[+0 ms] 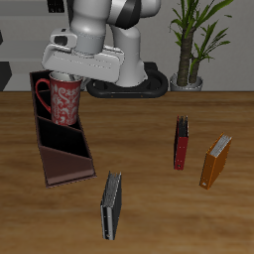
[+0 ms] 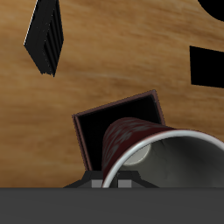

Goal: Place the red mug into the right desk caddy's left compartment

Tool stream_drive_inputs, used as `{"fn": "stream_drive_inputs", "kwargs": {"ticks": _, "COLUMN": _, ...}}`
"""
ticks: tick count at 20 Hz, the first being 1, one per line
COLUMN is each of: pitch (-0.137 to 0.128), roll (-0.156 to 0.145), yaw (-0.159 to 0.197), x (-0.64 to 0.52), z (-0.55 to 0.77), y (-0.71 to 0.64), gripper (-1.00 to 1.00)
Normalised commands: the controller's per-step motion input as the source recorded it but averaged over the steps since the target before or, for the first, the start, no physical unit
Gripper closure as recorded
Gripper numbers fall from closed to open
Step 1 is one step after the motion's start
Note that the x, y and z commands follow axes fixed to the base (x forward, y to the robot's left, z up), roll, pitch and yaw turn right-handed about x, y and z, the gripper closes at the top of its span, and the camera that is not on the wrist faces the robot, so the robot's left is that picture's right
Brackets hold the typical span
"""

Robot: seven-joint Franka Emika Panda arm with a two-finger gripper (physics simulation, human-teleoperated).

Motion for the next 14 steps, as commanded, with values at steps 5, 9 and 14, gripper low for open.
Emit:
{"fn": "stream_drive_inputs", "kwargs": {"ticks": 5, "pitch": 0.021, "roll": -0.008, "yaw": -0.006, "x": 0.08, "z": -0.21, "y": -0.04, "gripper": 1.00}}
{"fn": "stream_drive_inputs", "kwargs": {"ticks": 9, "pitch": 0.014, "roll": 0.007, "yaw": -0.003, "x": 0.04, "z": -0.16, "y": 0.01, "gripper": 1.00}}
{"fn": "stream_drive_inputs", "kwargs": {"ticks": 14, "pitch": 0.030, "roll": 0.003, "yaw": 0.000, "x": 0.12, "z": -0.26, "y": -0.02, "gripper": 1.00}}
